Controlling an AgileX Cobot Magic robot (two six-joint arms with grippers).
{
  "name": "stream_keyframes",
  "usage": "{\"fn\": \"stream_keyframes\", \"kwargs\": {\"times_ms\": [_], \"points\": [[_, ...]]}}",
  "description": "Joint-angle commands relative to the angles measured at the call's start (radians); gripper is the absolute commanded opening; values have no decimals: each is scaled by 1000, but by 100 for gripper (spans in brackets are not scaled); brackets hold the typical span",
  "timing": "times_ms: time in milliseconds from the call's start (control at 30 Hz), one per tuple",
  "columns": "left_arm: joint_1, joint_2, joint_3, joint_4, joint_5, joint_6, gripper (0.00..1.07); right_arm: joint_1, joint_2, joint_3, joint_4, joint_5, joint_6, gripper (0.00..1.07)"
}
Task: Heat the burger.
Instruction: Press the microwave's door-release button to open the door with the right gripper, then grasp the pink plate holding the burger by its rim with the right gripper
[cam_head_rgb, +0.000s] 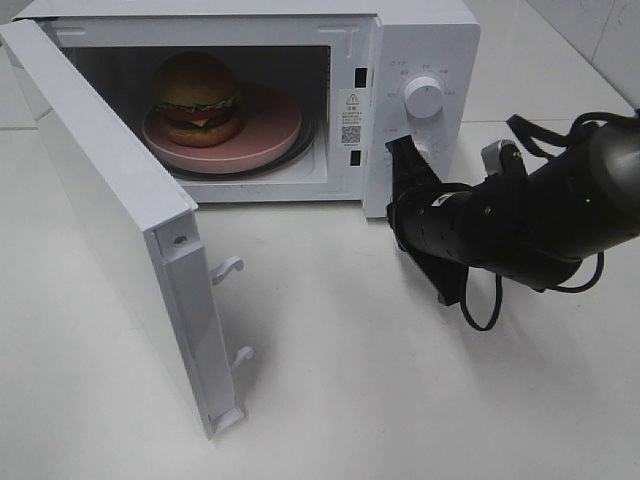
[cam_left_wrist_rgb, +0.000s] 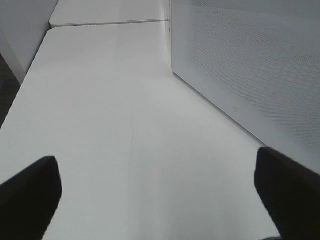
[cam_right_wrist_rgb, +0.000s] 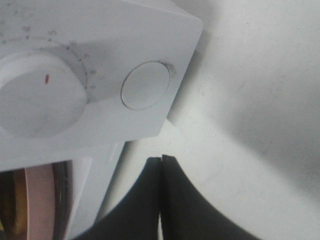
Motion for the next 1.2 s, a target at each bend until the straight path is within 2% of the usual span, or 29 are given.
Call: {"fn": "stream_keyframes", "kwargs": {"times_ms": [33,67,100,167,200,300,367,500,533,600,667,733,767,833,933,1000,1033,1100,1133,1200], "points": [[2,-19,2,-2,1,-4,98,-15,-51,8,-50,83,-123,0],[2,-19,2,-2,1,-4,98,-20,-63,8,-76,131,-158,0],[2,-19,2,-2,1,-4,98,-38,-97,8,-154,220,-209,0],[2,-19,2,-2,1,-4,98,-43,-110,8,-191,256,-224,0],[2,-19,2,-2,1,-4,98,-57,-138,8,-291,337,-234,0],[2,-19,2,-2,1,-4,98,-61,-152,8,-339,382,-239,0],[2,-19,2,-2,1,-4,98,-79,-191,2,-461,520,-260,1],[2,-19,2,-2,1,-4,98,-94,-223,-15,-547,657,-305,1],[2,-19,2,-2,1,-4,98,-94,-240,-34,-580,757,-371,2],[2,-19,2,-2,1,-4,98,-94,-247,-44,-583,797,-417,2],[2,-19,2,-2,1,-4,98,-94,-275,-94,-567,975,-625,3],[2,-19,2,-2,1,-4,98,-94,-281,-104,-567,1006,-670,3],[2,-19,2,-2,1,-4,98,-94,-294,-128,-569,1073,-773,4],[2,-19,2,-2,1,-4,98,-94,-301,-138,-570,1097,-816,4],[2,-19,2,-2,1,-4,98,-94,-320,-182,-571,1216,-1070,5],[2,-19,2,-2,1,-4,98,-94,-322,-192,-571,1239,-1121,5],[2,-19,2,-2,1,-4,98,-94,-330,-206,-571,1279,-1239,6],[2,-19,2,-2,1,-4,98,-94,-333,-211,-572,1298,-1306,6],[2,-19,2,-2,1,-4,98,-94,-339,-220,-571,1328,-1453,6],[2,-19,2,-2,1,-4,98,-94,-339,-227,-571,1345,-1527,7]]}}
